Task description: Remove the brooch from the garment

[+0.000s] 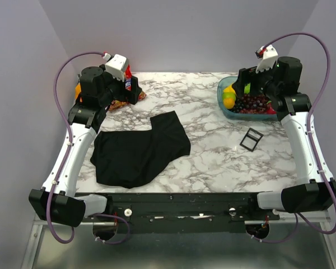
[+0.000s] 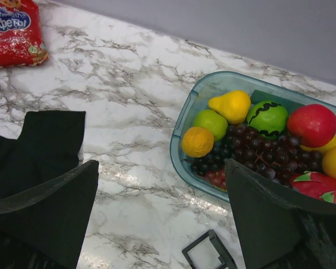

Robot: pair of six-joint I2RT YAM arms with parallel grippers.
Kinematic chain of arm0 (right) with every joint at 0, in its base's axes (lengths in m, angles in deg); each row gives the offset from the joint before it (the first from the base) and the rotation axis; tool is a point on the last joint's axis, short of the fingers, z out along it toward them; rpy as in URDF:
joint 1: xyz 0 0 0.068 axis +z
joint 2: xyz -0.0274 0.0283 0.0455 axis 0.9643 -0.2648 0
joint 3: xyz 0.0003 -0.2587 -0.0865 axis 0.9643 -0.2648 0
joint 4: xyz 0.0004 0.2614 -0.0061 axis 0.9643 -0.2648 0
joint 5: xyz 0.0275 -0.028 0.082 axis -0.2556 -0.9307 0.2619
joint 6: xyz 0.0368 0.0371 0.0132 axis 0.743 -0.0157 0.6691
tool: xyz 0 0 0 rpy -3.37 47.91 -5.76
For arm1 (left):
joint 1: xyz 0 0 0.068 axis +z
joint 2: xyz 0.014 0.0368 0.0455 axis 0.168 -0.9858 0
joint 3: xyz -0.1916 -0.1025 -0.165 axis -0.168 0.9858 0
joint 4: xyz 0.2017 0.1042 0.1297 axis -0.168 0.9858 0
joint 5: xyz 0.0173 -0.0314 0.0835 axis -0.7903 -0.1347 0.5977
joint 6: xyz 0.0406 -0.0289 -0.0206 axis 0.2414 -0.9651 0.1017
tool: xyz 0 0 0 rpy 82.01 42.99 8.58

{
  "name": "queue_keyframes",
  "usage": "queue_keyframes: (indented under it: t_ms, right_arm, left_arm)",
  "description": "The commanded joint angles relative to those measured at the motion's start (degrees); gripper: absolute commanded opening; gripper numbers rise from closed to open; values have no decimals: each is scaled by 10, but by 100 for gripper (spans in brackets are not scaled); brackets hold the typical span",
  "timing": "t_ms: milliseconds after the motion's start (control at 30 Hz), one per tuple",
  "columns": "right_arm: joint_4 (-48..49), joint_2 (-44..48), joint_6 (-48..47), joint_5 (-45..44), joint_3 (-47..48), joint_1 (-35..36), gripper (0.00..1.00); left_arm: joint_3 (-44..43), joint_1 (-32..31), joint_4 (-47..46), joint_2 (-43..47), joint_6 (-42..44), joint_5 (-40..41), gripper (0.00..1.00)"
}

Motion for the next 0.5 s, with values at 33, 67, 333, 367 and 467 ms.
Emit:
queue_keyframes:
  t_ms: [33,67,333,367,467]
  right_arm:
    - [0,-2,2,13,-2,-1,100]
    - [0,-2,-1,13,-3,-1,100]
    - [-36,51,-201,216,-73,-1,100]
    - [-39,66,-244,250,-97,0,100]
    - [-33,110,-366,302,-187,21,98]
  left_arm:
    - [5,-2,23,7,27,-16,99]
    - [8,-2,29,9,30,-16,99]
    - [55,-2,127,44,192,-58,97]
    - [65,-2,160,52,213,-62,97]
    - [97,-2,266,78,321,-84,97]
